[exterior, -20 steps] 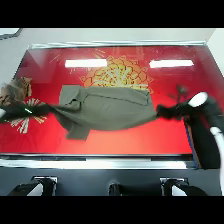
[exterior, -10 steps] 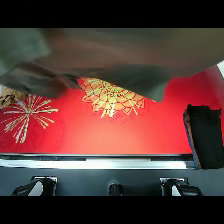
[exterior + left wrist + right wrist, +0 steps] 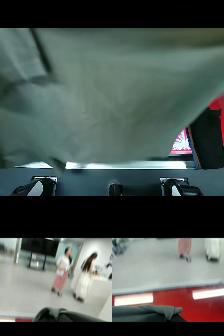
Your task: Fold the shirts.
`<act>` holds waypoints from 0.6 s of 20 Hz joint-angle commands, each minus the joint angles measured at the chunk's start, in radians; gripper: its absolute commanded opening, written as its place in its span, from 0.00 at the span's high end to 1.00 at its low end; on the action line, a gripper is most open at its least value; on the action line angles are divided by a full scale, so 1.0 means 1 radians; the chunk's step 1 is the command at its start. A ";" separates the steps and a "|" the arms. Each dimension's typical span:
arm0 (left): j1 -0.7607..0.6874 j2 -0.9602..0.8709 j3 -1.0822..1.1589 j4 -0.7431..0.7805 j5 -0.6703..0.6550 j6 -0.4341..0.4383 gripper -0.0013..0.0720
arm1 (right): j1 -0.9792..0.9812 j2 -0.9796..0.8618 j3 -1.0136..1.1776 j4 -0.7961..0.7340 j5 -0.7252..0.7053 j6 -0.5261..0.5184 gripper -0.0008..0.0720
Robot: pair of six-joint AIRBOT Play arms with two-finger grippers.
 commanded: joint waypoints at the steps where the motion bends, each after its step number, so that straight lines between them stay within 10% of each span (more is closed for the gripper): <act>1: -0.006 -0.092 -0.177 0.000 -0.189 0.086 0.95 | 0.000 -0.190 -0.021 0.004 0.295 -0.036 0.93; 5: -0.071 -0.200 -0.663 0.001 -0.105 0.208 0.95 | 0.003 -0.484 -0.217 0.090 0.282 -0.072 0.93; 12: -0.106 -0.591 -0.909 -0.139 0.358 0.299 0.95 | 0.003 -0.875 -0.336 0.312 -0.272 -0.041 0.93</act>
